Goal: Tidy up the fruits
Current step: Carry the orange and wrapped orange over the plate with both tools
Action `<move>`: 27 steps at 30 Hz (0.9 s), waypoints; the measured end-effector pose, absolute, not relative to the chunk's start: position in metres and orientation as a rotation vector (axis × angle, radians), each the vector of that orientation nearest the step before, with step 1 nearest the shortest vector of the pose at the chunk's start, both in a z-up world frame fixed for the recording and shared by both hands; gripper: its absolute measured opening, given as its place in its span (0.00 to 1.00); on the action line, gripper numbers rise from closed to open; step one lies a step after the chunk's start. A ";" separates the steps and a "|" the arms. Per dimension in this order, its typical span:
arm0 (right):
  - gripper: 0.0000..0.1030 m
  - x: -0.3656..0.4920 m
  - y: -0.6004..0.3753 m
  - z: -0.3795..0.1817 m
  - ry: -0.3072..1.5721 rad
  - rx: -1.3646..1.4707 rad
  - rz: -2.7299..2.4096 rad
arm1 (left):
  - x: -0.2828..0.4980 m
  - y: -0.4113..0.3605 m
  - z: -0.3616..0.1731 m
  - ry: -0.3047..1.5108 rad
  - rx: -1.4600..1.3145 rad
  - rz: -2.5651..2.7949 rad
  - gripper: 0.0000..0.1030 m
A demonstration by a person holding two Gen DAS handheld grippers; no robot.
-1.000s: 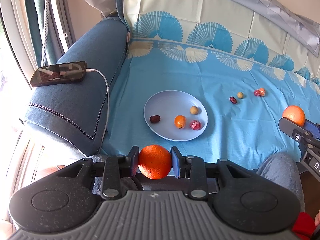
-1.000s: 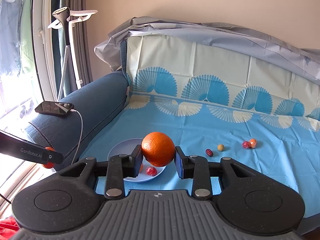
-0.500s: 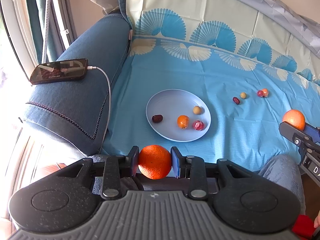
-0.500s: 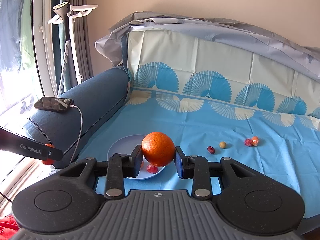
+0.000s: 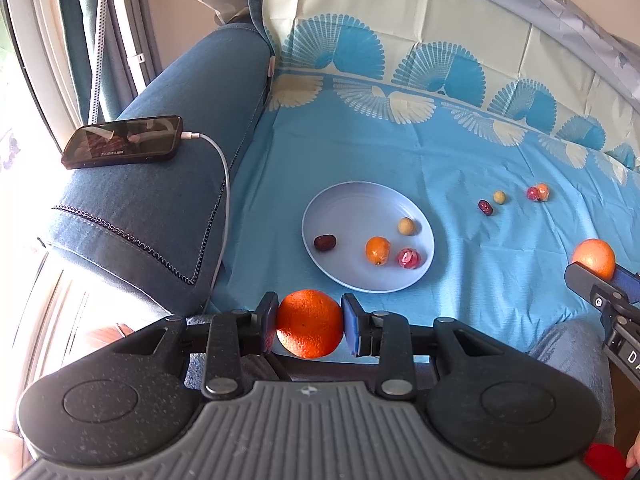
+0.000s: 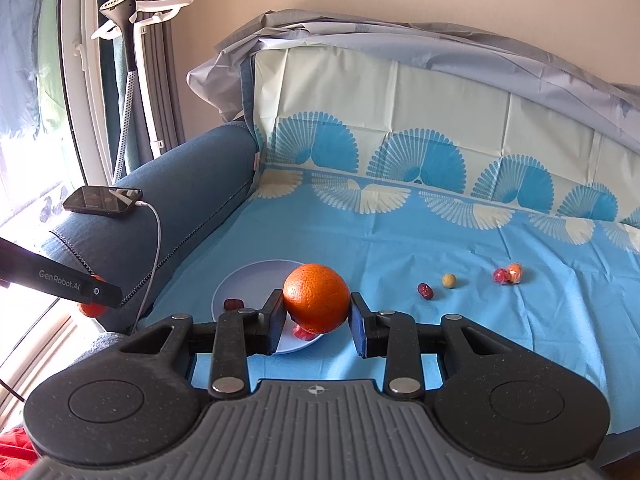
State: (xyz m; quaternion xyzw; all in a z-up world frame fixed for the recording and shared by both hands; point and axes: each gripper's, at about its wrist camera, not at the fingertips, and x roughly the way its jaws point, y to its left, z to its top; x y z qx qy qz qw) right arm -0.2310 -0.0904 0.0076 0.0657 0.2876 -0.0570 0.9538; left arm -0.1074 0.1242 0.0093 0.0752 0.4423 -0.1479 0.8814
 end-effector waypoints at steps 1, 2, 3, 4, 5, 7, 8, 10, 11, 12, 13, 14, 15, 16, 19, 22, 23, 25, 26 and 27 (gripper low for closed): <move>0.34 -0.229 -0.091 0.007 0.586 0.136 -0.118 | -0.106 0.124 0.009 0.921 0.157 -0.305 0.36; 0.34 -0.228 -0.092 0.006 0.587 0.140 -0.119 | -0.104 0.124 0.010 0.920 0.158 -0.302 0.36; 0.34 -0.226 -0.093 0.005 0.589 0.143 -0.119 | -0.102 0.123 0.010 0.919 0.158 -0.299 0.36; 0.34 -0.224 -0.094 0.005 0.591 0.145 -0.118 | -0.100 0.123 0.010 0.919 0.158 -0.296 0.36; 0.34 -0.222 -0.095 0.004 0.593 0.148 -0.117 | -0.097 0.123 0.010 0.919 0.158 -0.293 0.36; 0.34 -0.219 -0.096 0.002 0.595 0.153 -0.115 | -0.092 0.121 0.011 0.917 0.159 -0.291 0.36; 0.34 -0.218 -0.096 0.001 0.597 0.156 -0.114 | -0.089 0.121 0.011 0.916 0.159 -0.290 0.36; 0.34 -0.214 -0.097 -0.001 0.601 0.161 -0.112 | -0.085 0.119 0.011 0.914 0.160 -0.287 0.36; 0.34 -0.212 -0.098 -0.002 0.603 0.163 -0.111 | -0.082 0.118 0.011 0.914 0.160 -0.287 0.36; 0.34 -0.210 -0.099 -0.003 0.605 0.165 -0.110 | -0.079 0.117 0.011 0.915 0.160 -0.288 0.36; 0.34 -0.207 -0.099 -0.004 0.607 0.167 -0.109 | -0.076 0.116 0.011 0.916 0.159 -0.288 0.36; 0.34 -0.205 -0.100 -0.005 0.611 0.169 -0.109 | -0.072 0.114 0.010 0.916 0.158 -0.289 0.36; 0.34 -0.202 -0.100 -0.007 0.614 0.172 -0.108 | -0.069 0.113 0.010 0.917 0.157 -0.287 0.36; 0.34 -0.199 -0.100 -0.009 0.617 0.172 -0.106 | -0.065 0.112 0.009 0.919 0.155 -0.285 0.36; 0.34 -0.189 -0.101 -0.015 0.630 0.173 -0.097 | -0.054 0.108 0.006 0.925 0.153 -0.284 0.36; 0.34 -0.176 -0.100 -0.022 0.643 0.165 -0.086 | -0.040 0.101 0.000 0.933 0.163 -0.289 0.36; 0.34 -0.171 -0.099 -0.025 0.649 0.165 -0.081 | -0.036 0.098 -0.004 0.935 0.166 -0.295 0.36; 0.34 -0.159 -0.099 -0.032 0.664 0.167 -0.070 | -0.024 0.090 -0.013 0.938 0.176 -0.310 0.36; 0.34 -0.153 -0.099 -0.036 0.669 0.166 -0.067 | -0.019 0.086 -0.017 0.944 0.180 -0.313 0.36; 0.34 -0.147 -0.099 -0.040 0.674 0.162 -0.065 | -0.013 0.082 -0.022 0.948 0.179 -0.323 0.36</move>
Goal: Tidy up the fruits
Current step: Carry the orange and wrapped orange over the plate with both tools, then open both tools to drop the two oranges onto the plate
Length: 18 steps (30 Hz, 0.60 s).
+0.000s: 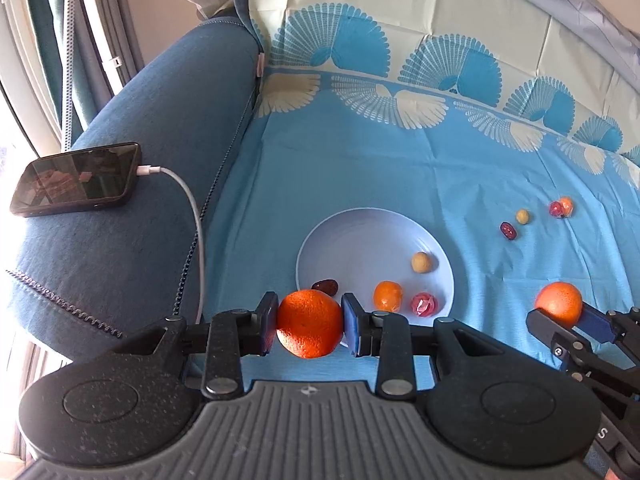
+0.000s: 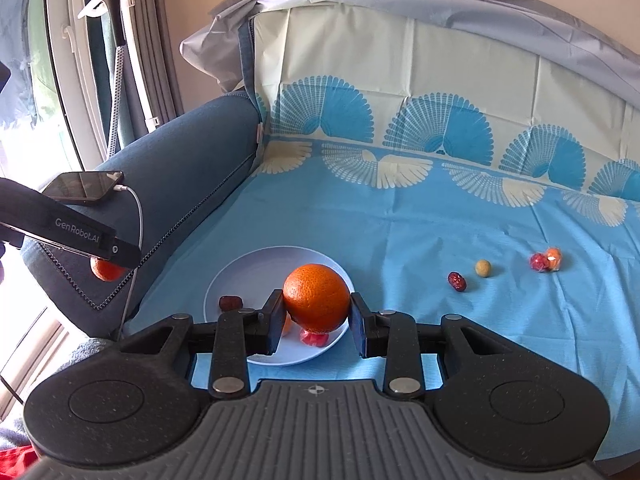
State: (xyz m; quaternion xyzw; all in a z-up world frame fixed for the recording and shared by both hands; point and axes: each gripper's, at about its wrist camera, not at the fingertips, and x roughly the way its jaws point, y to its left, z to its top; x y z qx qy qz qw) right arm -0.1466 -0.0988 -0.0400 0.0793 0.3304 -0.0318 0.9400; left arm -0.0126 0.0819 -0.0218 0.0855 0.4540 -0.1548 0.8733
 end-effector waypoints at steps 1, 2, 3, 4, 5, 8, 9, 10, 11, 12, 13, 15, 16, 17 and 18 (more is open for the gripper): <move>0.34 -0.139 -0.099 -0.045 0.681 0.154 -0.062 | -0.006 0.078 -0.027 0.952 0.177 -0.327 0.36; 0.34 -0.132 -0.099 -0.049 0.689 0.149 -0.062 | 0.001 0.074 -0.032 0.955 0.179 -0.330 0.36; 0.34 -0.125 -0.100 -0.054 0.696 0.145 -0.059 | 0.007 0.070 -0.036 0.954 0.182 -0.337 0.36; 0.34 -0.117 -0.100 -0.060 0.702 0.138 -0.054 | 0.014 0.066 -0.041 0.956 0.188 -0.340 0.36; 0.34 -0.110 -0.100 -0.064 0.708 0.132 -0.052 | 0.021 0.062 -0.047 0.961 0.191 -0.343 0.36; 0.34 -0.087 -0.102 -0.078 0.725 0.126 -0.045 | 0.044 0.050 -0.064 0.980 0.191 -0.356 0.36; 0.34 -0.079 -0.103 -0.083 0.731 0.122 -0.041 | 0.052 0.046 -0.069 0.985 0.191 -0.364 0.36; 0.34 -0.072 -0.103 -0.087 0.736 0.121 -0.037 | 0.057 0.043 -0.073 0.984 0.191 -0.368 0.36; 0.34 -0.066 -0.103 -0.092 0.741 0.119 -0.033 | 0.065 0.039 -0.078 0.981 0.197 -0.365 0.36; 0.34 -0.059 -0.104 -0.096 0.748 0.117 -0.027 | 0.071 0.035 -0.084 0.979 0.206 -0.368 0.36; 0.34 -0.052 -0.104 -0.100 0.756 0.114 -0.019 | 0.077 0.031 -0.089 0.980 0.212 -0.369 0.36; 0.34 -0.040 -0.104 -0.110 0.771 0.113 -0.013 | 0.088 0.024 -0.101 0.987 0.221 -0.373 0.36; 0.34 -0.034 -0.104 -0.114 0.784 0.114 -0.005 | 0.093 0.020 -0.107 0.992 0.228 -0.374 0.36; 0.34 -0.029 -0.105 -0.119 0.796 0.116 -0.002 | 0.097 0.017 -0.113 0.999 0.238 -0.373 0.36; 0.34 -0.024 -0.105 -0.123 0.807 0.116 -0.001 | 0.102 0.014 -0.119 1.009 0.247 -0.372 0.36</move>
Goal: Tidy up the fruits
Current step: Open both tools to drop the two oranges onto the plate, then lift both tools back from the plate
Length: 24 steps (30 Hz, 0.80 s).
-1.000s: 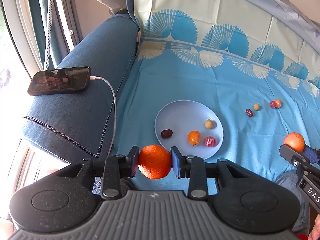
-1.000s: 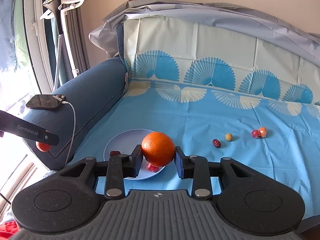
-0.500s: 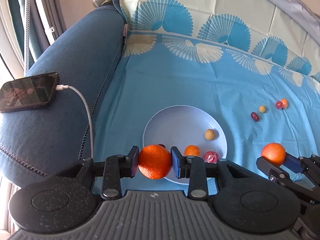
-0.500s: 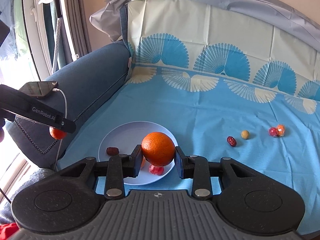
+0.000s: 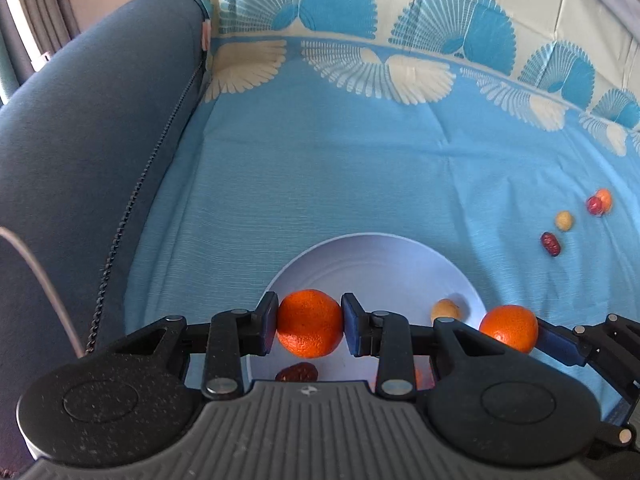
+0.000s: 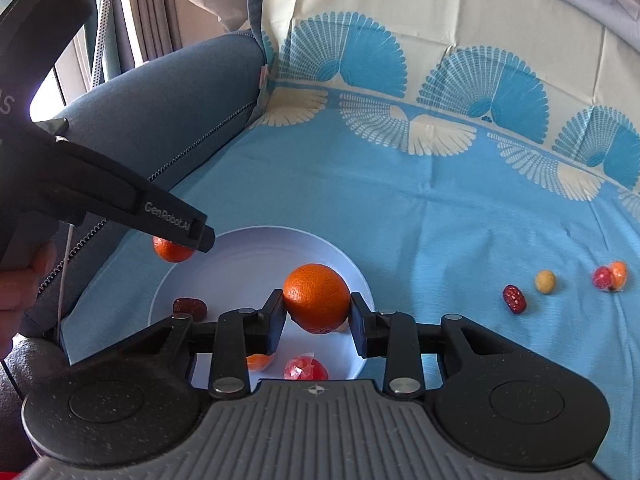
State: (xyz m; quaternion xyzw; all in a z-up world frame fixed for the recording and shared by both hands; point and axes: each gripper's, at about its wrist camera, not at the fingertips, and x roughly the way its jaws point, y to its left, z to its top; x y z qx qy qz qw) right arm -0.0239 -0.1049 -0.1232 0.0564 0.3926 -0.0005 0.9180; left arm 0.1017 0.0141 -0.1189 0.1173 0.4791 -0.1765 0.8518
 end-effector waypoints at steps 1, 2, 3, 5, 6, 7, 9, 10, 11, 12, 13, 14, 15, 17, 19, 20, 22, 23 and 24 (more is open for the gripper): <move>0.34 -0.020 -0.105 -0.128 0.817 0.114 0.003 | 0.106 0.011 -0.124 1.016 0.253 -0.374 0.36; 0.34 -0.016 -0.105 -0.131 0.824 0.110 0.007 | 0.109 0.009 -0.129 1.024 0.263 -0.375 0.36; 0.34 -0.014 -0.105 -0.135 0.830 0.107 0.008 | 0.112 0.007 -0.134 1.032 0.273 -0.373 0.36; 0.34 -0.010 -0.106 -0.140 0.841 0.108 0.015 | 0.115 0.004 -0.142 1.038 0.290 -0.374 0.37; 0.35 -0.008 -0.106 -0.142 0.847 0.108 0.015 | 0.117 0.002 -0.146 1.040 0.302 -0.369 0.37; 0.35 -0.005 -0.106 -0.145 0.853 0.107 0.015 | 0.119 0.001 -0.150 1.043 0.309 -0.366 0.37; 0.35 -0.002 -0.107 -0.149 0.864 0.102 0.022 | 0.122 0.000 -0.155 1.050 0.323 -0.367 0.44; 0.35 -0.001 -0.107 -0.151 0.870 0.100 0.022 | 0.122 0.000 -0.156 1.047 0.323 -0.370 0.59; 0.36 0.000 -0.108 -0.152 0.875 0.099 0.023 | 0.122 0.001 -0.154 1.035 0.319 -0.372 0.80; 0.36 0.001 -0.108 -0.153 0.882 0.103 0.025 | 0.121 0.000 -0.151 1.014 0.318 -0.369 0.90; 0.38 0.002 -0.109 -0.154 0.888 0.111 0.029 | 0.119 0.001 -0.147 0.993 0.314 -0.365 1.00; 0.49 0.003 -0.111 -0.153 0.888 0.123 0.035 | 0.116 0.003 -0.142 0.970 0.305 -0.366 1.00; 0.63 0.003 -0.112 -0.151 0.884 0.130 0.041 | 0.115 0.004 -0.136 0.967 0.299 -0.377 1.00; 0.73 0.001 -0.114 -0.143 0.873 0.124 0.035 | 0.111 0.007 -0.127 0.992 0.294 -0.389 1.00; 0.78 -0.007 -0.116 -0.133 0.873 0.129 0.033 | 0.101 0.013 -0.116 0.997 0.283 -0.377 1.00; 0.81 -0.013 -0.117 -0.128 0.879 0.140 0.029 | 0.095 0.018 -0.110 0.995 0.279 -0.369 1.00; 0.85 -0.028 -0.118 -0.117 0.889 0.169 0.022 | 0.079 0.031 -0.098 0.996 0.259 -0.356 1.00; 0.87 -0.037 -0.117 -0.112 0.899 0.179 0.024 | 0.071 0.038 -0.092 0.999 0.248 -0.350 1.00; 0.87 -0.046 -0.117 -0.107 0.910 0.187 0.022 | 0.061 0.045 -0.086 1.001 0.238 -0.343 1.00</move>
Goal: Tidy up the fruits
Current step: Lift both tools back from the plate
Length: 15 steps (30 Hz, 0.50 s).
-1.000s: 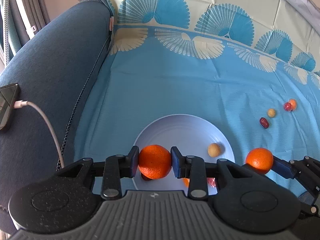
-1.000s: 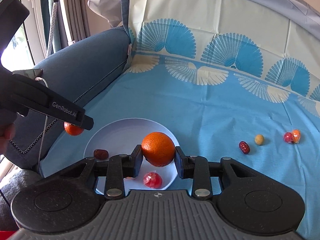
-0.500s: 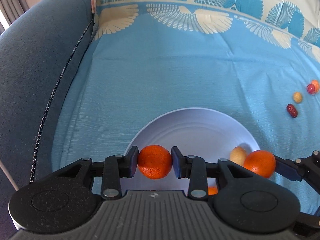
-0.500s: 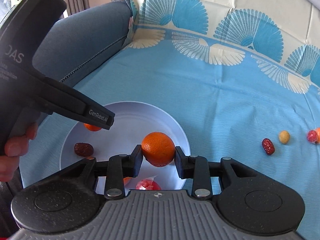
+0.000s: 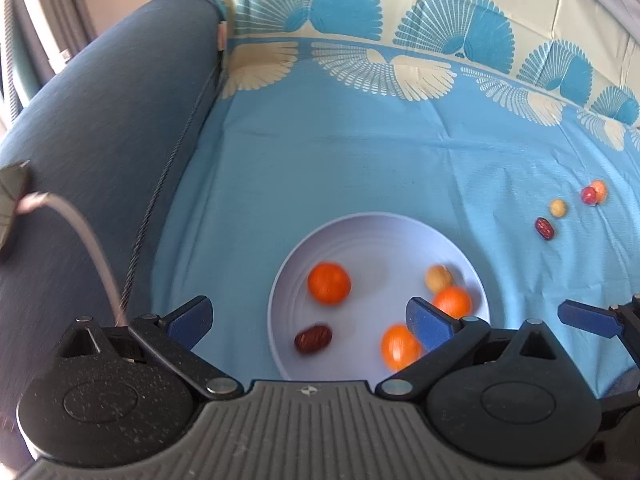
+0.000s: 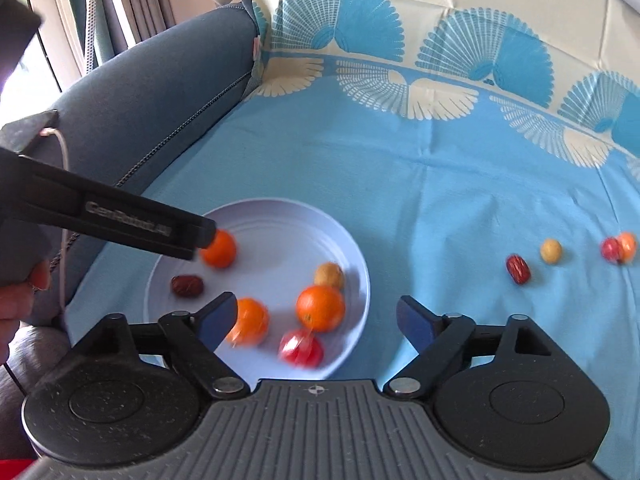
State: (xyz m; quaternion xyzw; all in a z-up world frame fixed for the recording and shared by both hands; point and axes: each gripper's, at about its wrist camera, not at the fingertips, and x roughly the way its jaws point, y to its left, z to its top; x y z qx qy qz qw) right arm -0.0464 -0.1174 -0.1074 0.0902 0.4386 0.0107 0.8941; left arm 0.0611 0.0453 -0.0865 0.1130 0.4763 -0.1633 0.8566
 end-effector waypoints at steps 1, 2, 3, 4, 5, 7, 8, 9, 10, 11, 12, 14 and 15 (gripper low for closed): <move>0.88 -0.056 -0.117 -0.103 0.918 0.195 0.020 | 0.051 0.052 -0.081 1.000 0.233 -0.335 1.00; 0.89 -0.065 -0.117 -0.098 0.925 0.203 0.020 | 0.042 0.058 -0.076 0.995 0.235 -0.325 1.00; 0.91 -0.073 -0.116 -0.094 0.931 0.209 0.021 | 0.032 0.063 -0.072 0.986 0.242 -0.311 1.00; 0.91 -0.083 -0.114 -0.088 0.934 0.215 0.020 | 0.023 0.068 -0.068 0.976 0.254 -0.297 1.00; 0.92 -0.091 -0.111 -0.082 0.936 0.219 0.020 | 0.012 0.072 -0.062 0.962 0.269 -0.282 1.00; 0.93 -0.105 -0.106 -0.072 0.942 0.226 0.025 | -0.006 0.080 -0.053 0.944 0.289 -0.262 1.00; 0.93 -0.111 -0.104 -0.067 0.941 0.234 0.027 | -0.014 0.084 -0.049 0.936 0.290 -0.261 1.00; 0.94 -0.117 -0.102 -0.061 0.937 0.241 0.028 | -0.021 0.088 -0.044 0.930 0.286 -0.264 1.00; 0.94 -0.124 -0.099 -0.056 0.930 0.242 0.027 | -0.029 0.093 -0.039 0.924 0.278 -0.265 1.00; 0.94 -0.131 -0.095 -0.051 0.919 0.234 0.028 | -0.036 0.096 -0.035 0.919 0.269 -0.264 1.00; 0.94 -0.138 -0.092 -0.046 0.905 0.219 0.028 | -0.043 0.100 -0.031 0.913 0.258 -0.265 1.00; 0.95 -0.150 -0.086 -0.035 0.874 0.193 0.022 | -0.055 0.107 -0.024 0.902 0.238 -0.261 1.00; 0.95 -0.155 -0.084 -0.030 0.856 0.181 0.023 | -0.062 0.109 -0.020 0.895 0.227 -0.259 1.00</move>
